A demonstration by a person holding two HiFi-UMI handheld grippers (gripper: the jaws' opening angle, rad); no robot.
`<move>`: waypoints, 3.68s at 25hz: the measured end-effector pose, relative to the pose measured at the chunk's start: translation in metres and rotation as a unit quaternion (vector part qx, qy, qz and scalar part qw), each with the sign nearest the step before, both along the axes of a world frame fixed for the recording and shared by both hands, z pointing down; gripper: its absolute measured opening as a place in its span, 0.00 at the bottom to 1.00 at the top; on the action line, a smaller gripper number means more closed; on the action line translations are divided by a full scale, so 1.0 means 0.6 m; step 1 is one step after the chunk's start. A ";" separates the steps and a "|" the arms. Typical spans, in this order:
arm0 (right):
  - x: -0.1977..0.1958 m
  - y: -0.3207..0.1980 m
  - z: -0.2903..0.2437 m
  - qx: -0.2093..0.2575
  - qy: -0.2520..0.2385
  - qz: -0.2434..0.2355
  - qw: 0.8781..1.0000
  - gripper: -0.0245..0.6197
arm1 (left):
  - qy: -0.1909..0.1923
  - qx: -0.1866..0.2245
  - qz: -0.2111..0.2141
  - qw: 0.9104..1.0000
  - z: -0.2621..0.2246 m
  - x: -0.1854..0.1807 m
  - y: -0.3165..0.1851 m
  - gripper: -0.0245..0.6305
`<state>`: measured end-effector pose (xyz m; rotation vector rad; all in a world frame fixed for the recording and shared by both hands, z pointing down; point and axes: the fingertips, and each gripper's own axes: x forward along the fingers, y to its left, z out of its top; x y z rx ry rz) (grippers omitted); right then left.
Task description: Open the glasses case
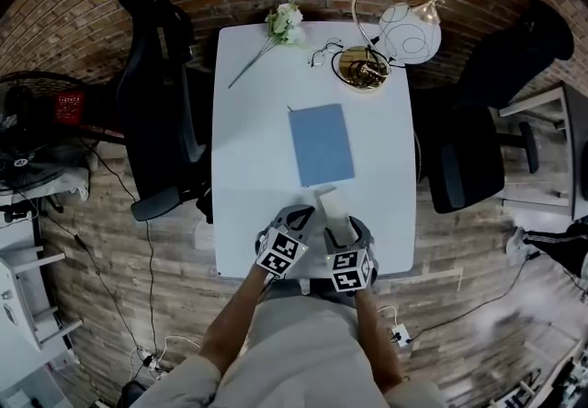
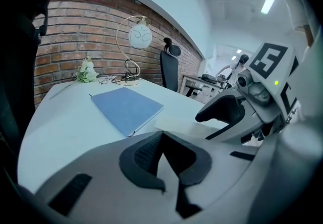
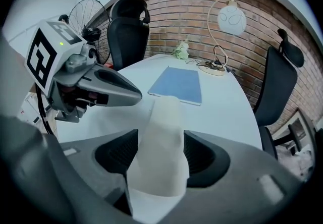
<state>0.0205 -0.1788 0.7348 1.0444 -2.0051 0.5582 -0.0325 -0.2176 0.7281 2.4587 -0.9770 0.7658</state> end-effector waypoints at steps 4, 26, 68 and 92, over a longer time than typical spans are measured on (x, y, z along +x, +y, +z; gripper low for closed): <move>0.002 -0.001 0.014 -0.009 0.009 -0.001 1.000 0.48 | -0.002 0.000 0.003 1.000 0.005 0.005 -0.002 0.04; 0.009 -0.006 0.012 -0.041 -0.055 0.018 0.998 0.50 | -0.030 -0.023 0.034 0.999 0.039 0.037 -0.001 0.04; 0.000 0.000 0.028 -0.023 0.006 -0.010 1.000 0.53 | -0.044 -0.022 0.051 0.997 0.042 0.041 0.000 0.04; 0.021 -0.009 -0.021 0.007 -0.043 0.019 0.999 0.40 | -0.045 -0.021 0.053 0.997 0.042 0.042 -0.001 0.04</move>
